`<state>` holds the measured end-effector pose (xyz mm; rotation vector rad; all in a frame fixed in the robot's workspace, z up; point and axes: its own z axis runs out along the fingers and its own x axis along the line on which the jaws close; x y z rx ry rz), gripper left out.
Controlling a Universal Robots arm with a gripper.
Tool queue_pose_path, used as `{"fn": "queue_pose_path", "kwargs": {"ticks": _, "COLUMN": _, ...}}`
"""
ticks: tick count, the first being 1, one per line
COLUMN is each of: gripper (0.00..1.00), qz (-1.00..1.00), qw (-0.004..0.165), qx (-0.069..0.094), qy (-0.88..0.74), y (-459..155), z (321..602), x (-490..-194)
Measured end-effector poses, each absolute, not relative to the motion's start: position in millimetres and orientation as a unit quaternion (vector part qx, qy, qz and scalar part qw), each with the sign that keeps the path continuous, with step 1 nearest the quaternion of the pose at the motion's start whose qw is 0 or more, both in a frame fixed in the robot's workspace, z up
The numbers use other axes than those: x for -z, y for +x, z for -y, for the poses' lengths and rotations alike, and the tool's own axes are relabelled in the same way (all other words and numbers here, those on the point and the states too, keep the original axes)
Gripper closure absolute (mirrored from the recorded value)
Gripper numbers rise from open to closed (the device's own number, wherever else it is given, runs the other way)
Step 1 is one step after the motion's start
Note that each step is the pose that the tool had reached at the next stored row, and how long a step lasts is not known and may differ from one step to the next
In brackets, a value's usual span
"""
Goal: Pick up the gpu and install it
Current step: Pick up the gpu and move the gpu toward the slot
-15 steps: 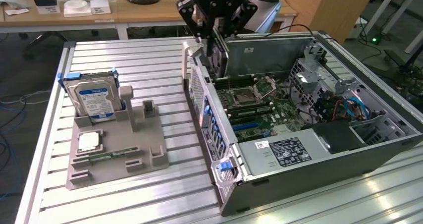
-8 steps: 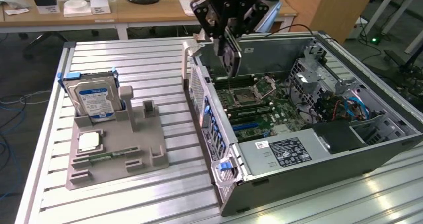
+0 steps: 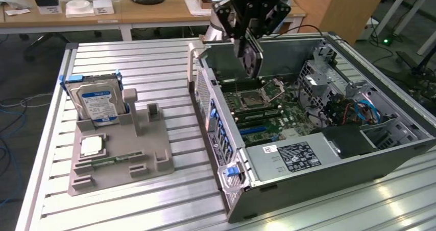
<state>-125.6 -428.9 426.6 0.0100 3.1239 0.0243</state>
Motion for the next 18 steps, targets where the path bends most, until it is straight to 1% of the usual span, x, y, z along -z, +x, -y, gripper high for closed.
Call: {"fn": "queue_pose_path", "kwargs": {"ticks": 18, "gripper": 0.72, "qz": -1.0, "qw": 0.009, "qx": -0.008, "qy": 0.003, "y": -61.6, "z": 428.9, "x": -424.2}}
